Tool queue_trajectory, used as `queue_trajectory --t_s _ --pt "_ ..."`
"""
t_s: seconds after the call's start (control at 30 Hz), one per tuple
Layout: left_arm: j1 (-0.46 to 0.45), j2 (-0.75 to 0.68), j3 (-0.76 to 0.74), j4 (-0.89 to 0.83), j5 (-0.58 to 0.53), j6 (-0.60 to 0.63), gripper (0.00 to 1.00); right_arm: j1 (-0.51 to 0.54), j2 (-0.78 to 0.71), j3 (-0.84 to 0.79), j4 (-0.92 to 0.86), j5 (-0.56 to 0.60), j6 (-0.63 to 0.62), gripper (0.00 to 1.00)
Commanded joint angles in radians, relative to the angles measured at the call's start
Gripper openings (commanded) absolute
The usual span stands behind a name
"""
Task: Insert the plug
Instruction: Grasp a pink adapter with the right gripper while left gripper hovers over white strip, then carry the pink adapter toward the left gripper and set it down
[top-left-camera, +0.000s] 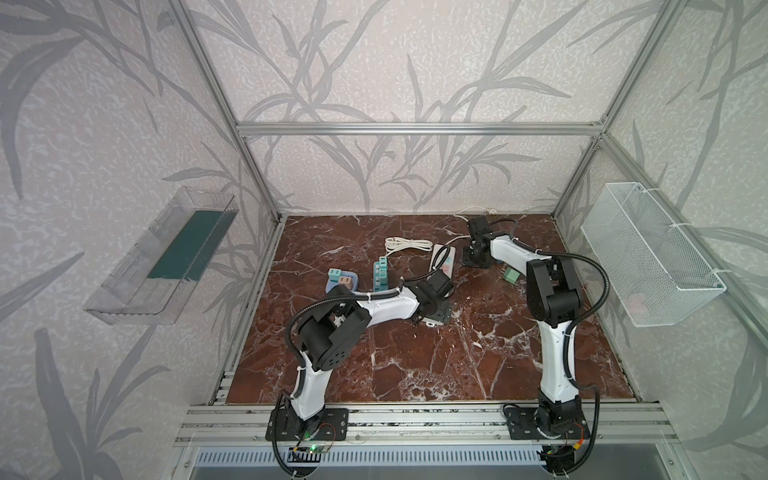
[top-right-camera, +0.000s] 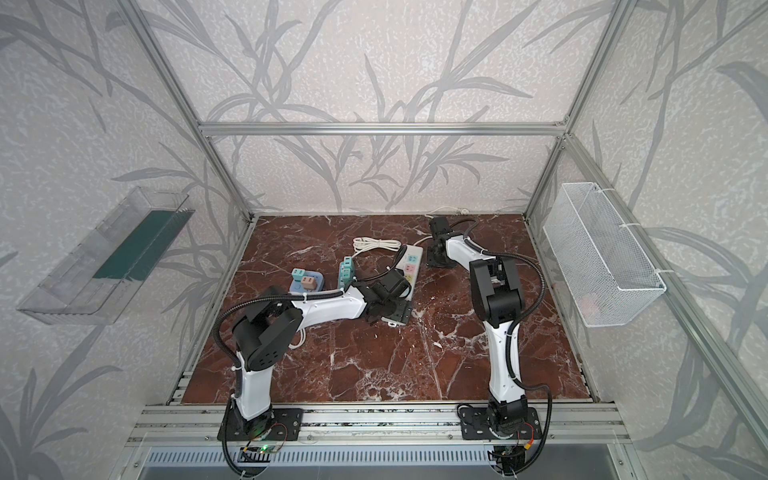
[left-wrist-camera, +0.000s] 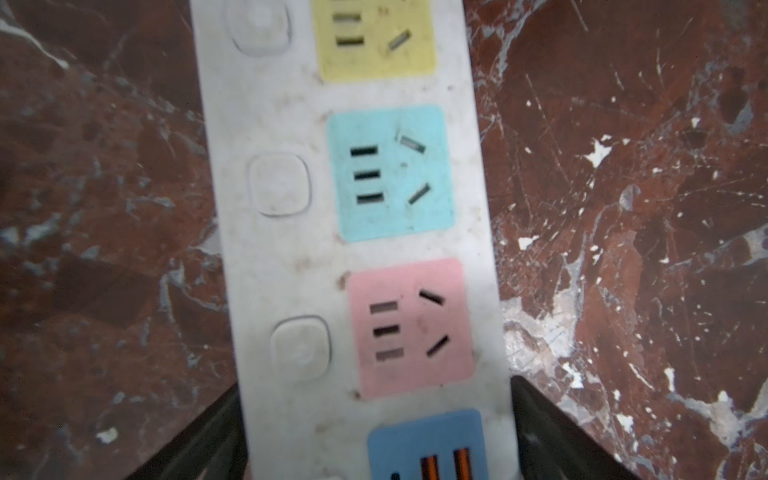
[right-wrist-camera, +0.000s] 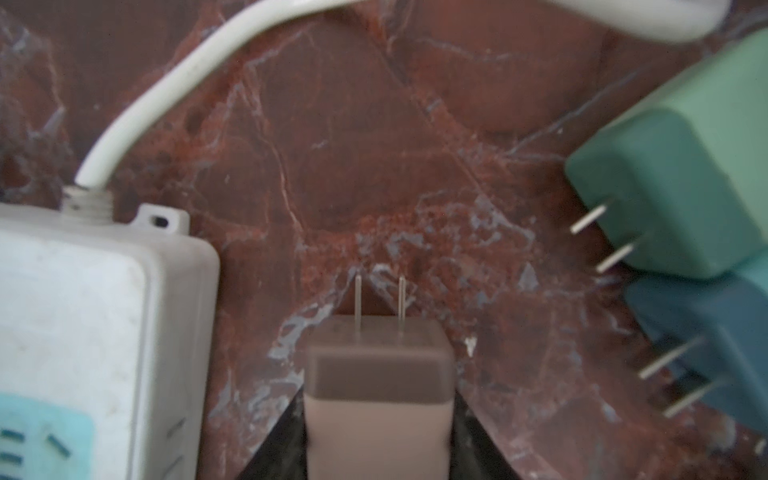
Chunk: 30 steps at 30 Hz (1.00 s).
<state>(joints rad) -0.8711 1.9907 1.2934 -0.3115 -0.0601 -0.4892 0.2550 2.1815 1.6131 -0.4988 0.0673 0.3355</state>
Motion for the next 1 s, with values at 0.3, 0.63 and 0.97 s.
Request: queue_trajectory --t_s 0.3,0.63,0.97 --pt "-0.117 -0.067 -0.107 0.087 -0.117 -0.185 0.80 -0.001 -0.468 -0.364 0.086 0.008 -0.012 0.38" --pt "-0.221 -0.052 -0.184 0.347 -0.151 -0.440 0.93 0.101 -0.848 -0.646 0.054 0.074 0.007 0.36" --pt "-0.219 -0.317 -0.299 0.322 -0.224 -0.318 0.99 0.220 -1.075 -0.728 -0.071 0.123 0.006 0.34"
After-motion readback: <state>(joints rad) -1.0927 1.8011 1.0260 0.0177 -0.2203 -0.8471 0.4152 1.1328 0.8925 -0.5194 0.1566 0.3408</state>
